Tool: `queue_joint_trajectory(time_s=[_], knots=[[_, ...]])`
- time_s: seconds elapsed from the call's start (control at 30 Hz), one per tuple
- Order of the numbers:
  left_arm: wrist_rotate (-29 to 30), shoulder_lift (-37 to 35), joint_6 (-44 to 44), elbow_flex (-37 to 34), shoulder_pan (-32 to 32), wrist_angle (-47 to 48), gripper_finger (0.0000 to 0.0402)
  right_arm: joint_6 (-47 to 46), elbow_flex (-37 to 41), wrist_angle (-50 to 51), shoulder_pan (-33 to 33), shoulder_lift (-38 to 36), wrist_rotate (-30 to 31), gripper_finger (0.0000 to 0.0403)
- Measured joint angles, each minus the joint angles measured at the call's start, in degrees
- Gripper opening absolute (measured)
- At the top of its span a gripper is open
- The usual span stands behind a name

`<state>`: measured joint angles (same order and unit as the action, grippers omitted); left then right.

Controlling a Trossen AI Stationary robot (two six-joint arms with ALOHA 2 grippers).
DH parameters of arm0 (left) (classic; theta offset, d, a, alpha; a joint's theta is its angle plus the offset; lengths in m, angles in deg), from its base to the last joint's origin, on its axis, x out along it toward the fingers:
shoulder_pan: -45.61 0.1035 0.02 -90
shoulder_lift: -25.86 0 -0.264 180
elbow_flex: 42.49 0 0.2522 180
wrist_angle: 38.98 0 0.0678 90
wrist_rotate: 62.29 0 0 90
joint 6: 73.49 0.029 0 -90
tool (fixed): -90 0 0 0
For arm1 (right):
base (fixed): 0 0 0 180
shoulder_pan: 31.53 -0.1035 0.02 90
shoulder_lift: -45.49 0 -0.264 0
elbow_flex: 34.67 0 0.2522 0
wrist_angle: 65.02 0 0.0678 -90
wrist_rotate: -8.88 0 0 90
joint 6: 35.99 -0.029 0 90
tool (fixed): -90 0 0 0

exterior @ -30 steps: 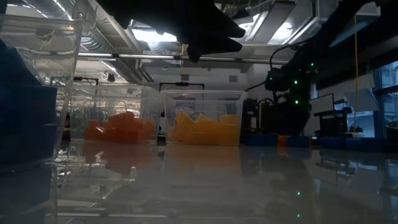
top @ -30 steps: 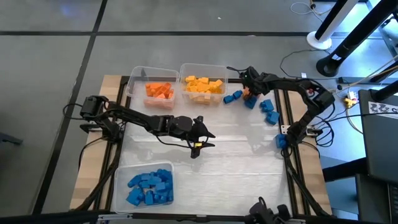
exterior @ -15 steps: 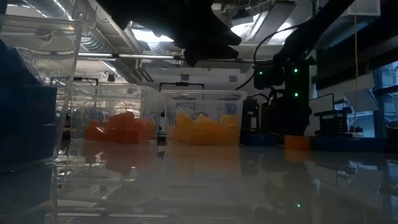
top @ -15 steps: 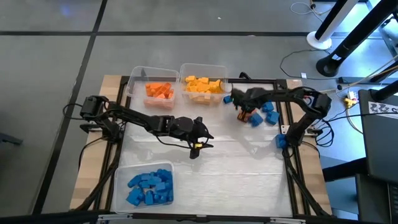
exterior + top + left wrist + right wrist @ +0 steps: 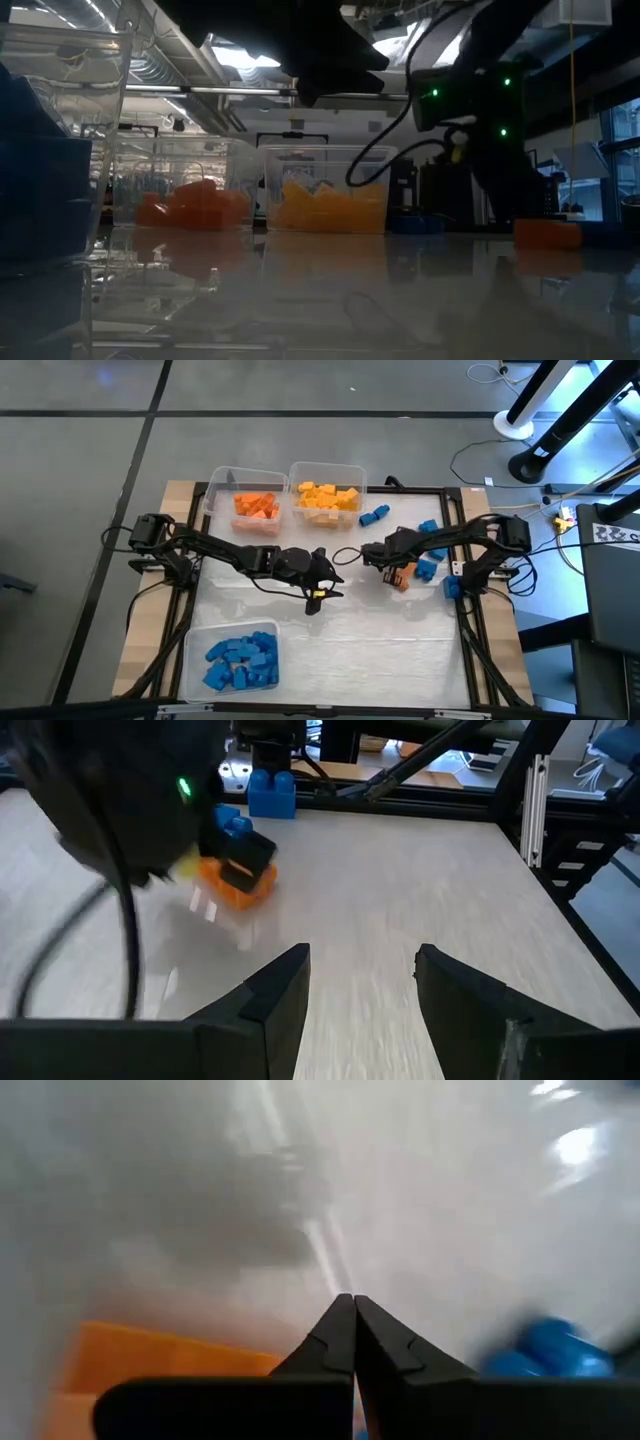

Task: Sort blocks
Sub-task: Put the blue game piece into the bottom transparent bin

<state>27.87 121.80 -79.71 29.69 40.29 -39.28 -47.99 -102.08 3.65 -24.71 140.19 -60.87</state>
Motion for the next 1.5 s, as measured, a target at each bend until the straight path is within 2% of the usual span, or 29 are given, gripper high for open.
queue_joint_trajectory(time_s=[0.2,0.37,0.5,0.7,0.93,1.2,1.4,1.5], knots=[[0.0,0.0,0.0,0.0,-0.3,-0.1,0.0169,-1.9,-2.5,7.5,0.7,-5.7,8.6,0.0004],[0.0,0.0,0.0,0.0,-0.4,0.0,0.0169,-2.8,-2.5,10.5,4.6,-9.7,11.7,0.0004],[0.0,0.0,0.0,0.0,-0.4,0.0,0.0169,-2.7,-1.1,11.8,8.6,-10.5,12.7,0.0004],[0.0,0.0,0.3,0.0,-0.4,-0.1,0.0169,-2.6,5.7,12.3,15.9,-10.5,12.8,0.0004],[0.0,0.0,0.5,0.0,-0.4,-0.4,0.0169,-1.6,11.8,8.8,24.5,-10.5,13.2,0.0004],[0.0,0.0,0.4,0.0,-0.4,-0.4,0.0169,4.8,15.1,-1.7,28.6,-10.6,8.9,0.0004],[0.0,0.0,0.4,0.0,-0.4,-0.3,0.0169,4.8,17.1,-2.4,28.3,-10.5,-0.4,0.0004],[0.0,0.0,0.4,0.0,-0.4,-0.3,0.0169,4.2,18.7,-3.7,26.0,-10.7,-1.7,0.0004]])
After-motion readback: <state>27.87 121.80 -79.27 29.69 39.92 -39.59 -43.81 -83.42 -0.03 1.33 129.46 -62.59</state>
